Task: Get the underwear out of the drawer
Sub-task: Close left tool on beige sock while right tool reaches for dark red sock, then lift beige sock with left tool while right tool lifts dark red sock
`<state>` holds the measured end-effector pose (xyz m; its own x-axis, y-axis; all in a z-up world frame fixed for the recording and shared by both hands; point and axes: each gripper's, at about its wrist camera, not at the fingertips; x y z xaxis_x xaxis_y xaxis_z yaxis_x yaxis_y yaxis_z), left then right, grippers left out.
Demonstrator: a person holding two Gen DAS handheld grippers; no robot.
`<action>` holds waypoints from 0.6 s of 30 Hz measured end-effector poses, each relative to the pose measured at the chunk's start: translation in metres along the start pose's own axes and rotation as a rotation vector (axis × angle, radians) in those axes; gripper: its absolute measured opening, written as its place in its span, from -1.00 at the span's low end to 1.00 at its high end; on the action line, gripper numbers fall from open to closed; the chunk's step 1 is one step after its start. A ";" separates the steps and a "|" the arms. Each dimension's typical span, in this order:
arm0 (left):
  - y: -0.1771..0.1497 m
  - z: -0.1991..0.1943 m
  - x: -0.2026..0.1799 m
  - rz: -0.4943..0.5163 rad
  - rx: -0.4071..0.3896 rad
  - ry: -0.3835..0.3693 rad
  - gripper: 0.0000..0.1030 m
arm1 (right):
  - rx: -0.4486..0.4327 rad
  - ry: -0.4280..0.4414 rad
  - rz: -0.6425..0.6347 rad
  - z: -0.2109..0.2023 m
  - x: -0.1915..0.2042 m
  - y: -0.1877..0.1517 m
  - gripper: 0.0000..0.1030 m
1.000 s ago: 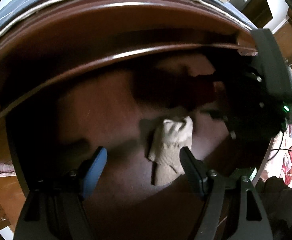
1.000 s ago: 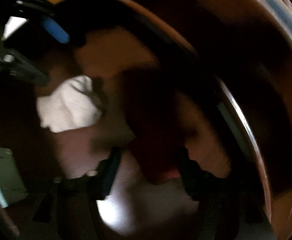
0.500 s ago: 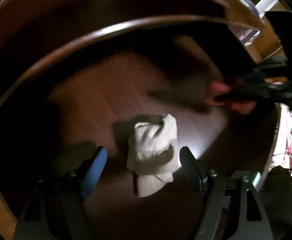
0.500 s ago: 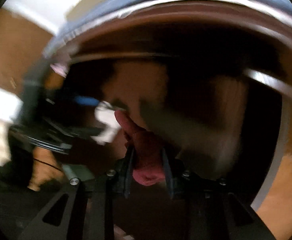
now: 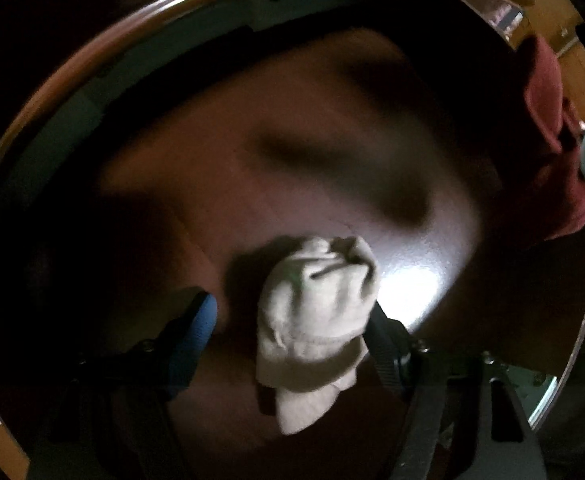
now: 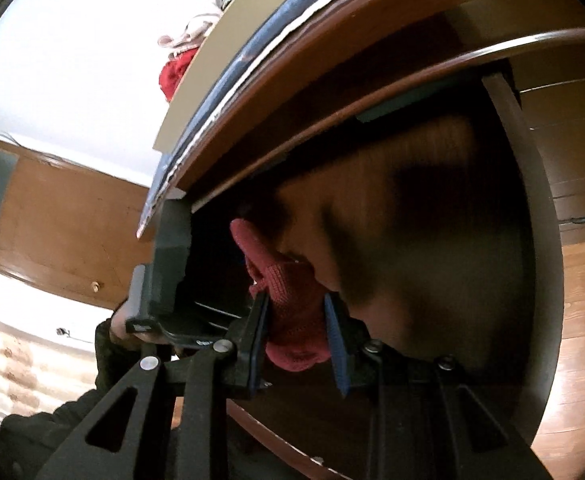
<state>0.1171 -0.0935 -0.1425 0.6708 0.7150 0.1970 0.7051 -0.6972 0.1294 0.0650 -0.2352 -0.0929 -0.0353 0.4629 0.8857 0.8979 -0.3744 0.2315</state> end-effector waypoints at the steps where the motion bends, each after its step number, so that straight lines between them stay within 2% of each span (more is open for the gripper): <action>1: 0.001 -0.001 -0.003 0.011 -0.007 0.000 0.18 | -0.013 0.016 0.010 -0.001 0.000 -0.001 -0.41; 2: 0.002 -0.004 -0.007 0.025 -0.020 -0.008 -0.04 | -0.022 0.029 0.019 -0.004 -0.001 -0.001 -0.41; 5: 0.002 -0.007 -0.013 0.037 -0.041 -0.018 -0.32 | -0.068 0.089 0.046 -0.004 -0.002 -0.005 -0.41; 9: 0.005 -0.011 -0.004 -0.033 -0.068 -0.039 -0.40 | -0.113 0.116 0.047 -0.007 0.001 -0.012 -0.41; 14: -0.002 -0.037 0.000 -0.126 -0.193 -0.038 -0.40 | -0.175 0.157 0.046 -0.016 0.005 -0.017 -0.41; 18: -0.011 -0.058 0.001 -0.203 -0.276 -0.024 -0.40 | -0.202 0.147 0.032 -0.017 0.013 -0.024 -0.41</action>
<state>0.0966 -0.0883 -0.0875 0.5310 0.8392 0.1178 0.7379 -0.5262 0.4227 0.0357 -0.2342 -0.0795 -0.0852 0.3316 0.9396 0.7944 -0.5466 0.2649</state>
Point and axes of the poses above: each gripper's, at about its wrist camera, not at the fingertips, and z roughly the way its jaws point, x to its left, y to its top, and after that the axes turned 15 degrees about y, right-handed
